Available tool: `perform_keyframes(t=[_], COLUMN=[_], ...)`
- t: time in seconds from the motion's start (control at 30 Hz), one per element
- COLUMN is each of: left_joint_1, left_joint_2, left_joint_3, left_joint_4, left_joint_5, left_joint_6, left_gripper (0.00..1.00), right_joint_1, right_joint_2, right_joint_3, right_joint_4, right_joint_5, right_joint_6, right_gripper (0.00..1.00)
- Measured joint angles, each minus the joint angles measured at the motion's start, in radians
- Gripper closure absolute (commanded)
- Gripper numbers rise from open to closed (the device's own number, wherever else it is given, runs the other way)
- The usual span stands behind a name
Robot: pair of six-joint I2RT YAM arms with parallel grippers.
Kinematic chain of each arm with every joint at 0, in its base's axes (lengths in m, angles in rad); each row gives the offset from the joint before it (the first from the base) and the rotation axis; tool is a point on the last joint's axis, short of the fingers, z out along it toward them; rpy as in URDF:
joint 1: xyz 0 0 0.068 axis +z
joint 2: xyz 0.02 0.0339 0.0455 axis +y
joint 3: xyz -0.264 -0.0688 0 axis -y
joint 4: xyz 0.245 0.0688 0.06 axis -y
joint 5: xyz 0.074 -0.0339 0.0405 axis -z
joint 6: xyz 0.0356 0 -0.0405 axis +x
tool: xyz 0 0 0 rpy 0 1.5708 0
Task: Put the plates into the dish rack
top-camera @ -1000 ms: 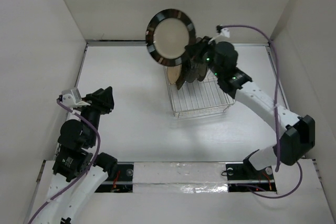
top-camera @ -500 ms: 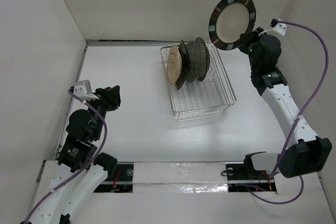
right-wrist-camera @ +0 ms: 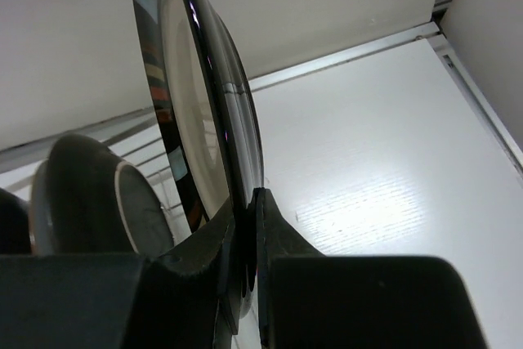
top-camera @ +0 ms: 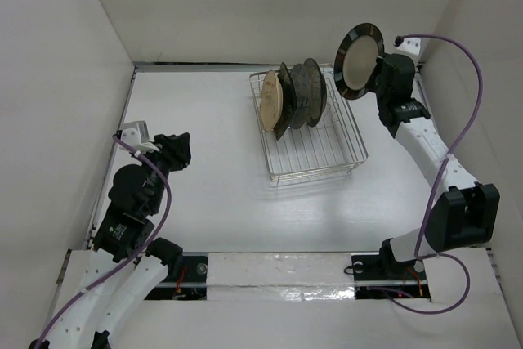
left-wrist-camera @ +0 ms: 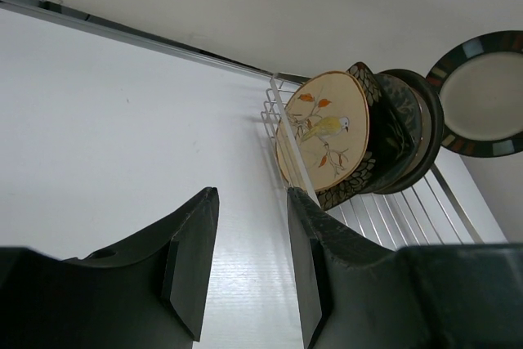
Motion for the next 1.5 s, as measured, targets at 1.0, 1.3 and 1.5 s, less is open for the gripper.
perform_keyframes(t=[1.0, 1.3, 1.5], left_joint_1=[0.0, 0.0, 0.0], left_joint_2=[0.024, 0.032, 0.05], left_joint_3=[0.0, 0.0, 0.0], left_joint_4=[0.0, 0.0, 0.0], left_joint_5=[0.029, 0.045, 0.049], left_joint_6=[0.008, 0.008, 0.008], left_gripper=[0.63, 0.64, 0.63], right_joint_1=[0.09, 0.134, 0.153], right_joint_2=[0.136, 0.189, 0.206], right_joint_3=[-0.001, -0.003, -0.012], right_joint_4=[0.004, 0.018, 0.03], right_joint_5=[0.089, 0.138, 0.154], right_joint_6=[-0.135, -0.155, -0.155], right_gripper=[1.0, 1.0, 1.0])
